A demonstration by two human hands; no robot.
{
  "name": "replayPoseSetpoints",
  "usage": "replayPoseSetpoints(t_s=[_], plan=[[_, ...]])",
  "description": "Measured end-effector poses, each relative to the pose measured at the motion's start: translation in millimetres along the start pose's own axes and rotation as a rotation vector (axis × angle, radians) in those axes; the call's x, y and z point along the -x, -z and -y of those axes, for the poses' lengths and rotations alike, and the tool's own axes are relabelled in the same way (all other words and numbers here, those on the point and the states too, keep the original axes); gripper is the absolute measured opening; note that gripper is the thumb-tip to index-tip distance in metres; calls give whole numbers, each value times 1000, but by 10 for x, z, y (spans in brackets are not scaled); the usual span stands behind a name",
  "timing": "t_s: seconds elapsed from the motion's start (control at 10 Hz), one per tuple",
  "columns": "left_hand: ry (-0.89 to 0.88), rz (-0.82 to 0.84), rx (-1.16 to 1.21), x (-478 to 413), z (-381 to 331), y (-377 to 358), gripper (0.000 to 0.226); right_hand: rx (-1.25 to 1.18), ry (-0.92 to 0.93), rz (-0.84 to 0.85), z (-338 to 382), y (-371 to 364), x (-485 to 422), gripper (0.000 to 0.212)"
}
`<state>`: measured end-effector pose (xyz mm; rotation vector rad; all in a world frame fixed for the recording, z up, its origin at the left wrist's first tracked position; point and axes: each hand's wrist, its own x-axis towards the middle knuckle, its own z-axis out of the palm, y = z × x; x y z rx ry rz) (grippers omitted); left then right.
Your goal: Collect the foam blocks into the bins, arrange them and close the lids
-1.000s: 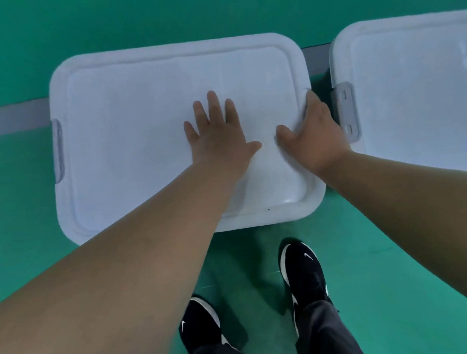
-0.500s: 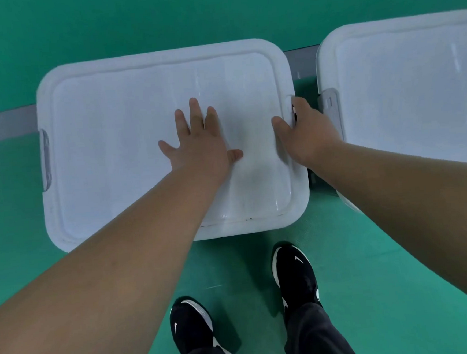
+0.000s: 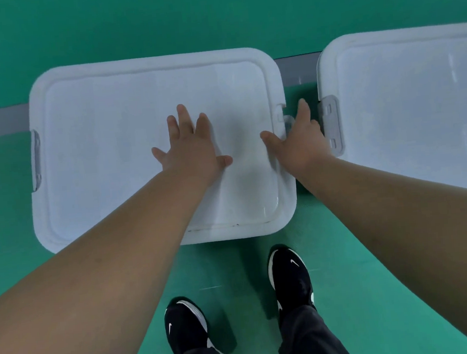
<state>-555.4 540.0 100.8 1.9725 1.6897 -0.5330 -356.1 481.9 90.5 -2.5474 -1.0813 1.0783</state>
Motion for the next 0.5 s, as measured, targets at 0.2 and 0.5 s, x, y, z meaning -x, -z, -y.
replayPoseSetpoints(t_s=[0.2,0.5], plan=[[7,6,-18,41,-18,35,102,236,-3,-59,26,-55,5,63],[-33,51,-9,74,11,152,95,524,-47,-94,292,16,30,50]])
